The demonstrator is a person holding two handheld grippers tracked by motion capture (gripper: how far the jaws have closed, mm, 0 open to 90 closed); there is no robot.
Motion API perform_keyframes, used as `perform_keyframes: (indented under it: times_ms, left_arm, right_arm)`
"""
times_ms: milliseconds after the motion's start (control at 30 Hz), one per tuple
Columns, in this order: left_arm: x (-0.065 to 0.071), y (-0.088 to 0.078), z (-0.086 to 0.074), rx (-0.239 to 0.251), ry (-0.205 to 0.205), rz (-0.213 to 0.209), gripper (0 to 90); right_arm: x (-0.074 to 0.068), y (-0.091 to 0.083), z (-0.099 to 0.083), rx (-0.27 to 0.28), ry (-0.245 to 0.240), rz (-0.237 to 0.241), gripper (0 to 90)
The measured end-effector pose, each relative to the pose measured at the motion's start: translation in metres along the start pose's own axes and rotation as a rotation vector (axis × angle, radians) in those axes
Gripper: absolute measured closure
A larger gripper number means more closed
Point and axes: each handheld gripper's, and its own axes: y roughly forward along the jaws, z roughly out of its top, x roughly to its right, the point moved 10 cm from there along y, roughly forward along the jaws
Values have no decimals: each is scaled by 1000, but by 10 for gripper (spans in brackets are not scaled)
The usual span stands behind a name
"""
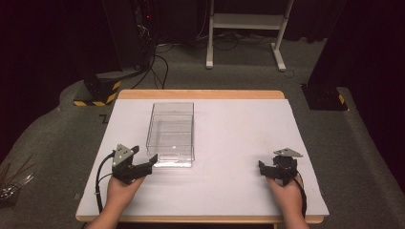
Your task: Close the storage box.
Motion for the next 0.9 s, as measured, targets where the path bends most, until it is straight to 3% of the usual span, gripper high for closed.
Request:
perform_keyframes:
  times_ms: [200,467,667,900]
  left_arm:
    - [-2,3,0,-2,-31,0,187]
    - [-8,8,-21,-66,-38,12,210]
    - [-4,19,-20,-79,-5,18,179]
    - [-9,28,-19,-79,-37,22,164]
  right_arm:
    - [0,0,0,0,1,0,132]
    - [0,0,0,0,0,0,133]
    - [0,0,0,1,-1,0,133]
    - [0,0,0,1,-1,1,133]
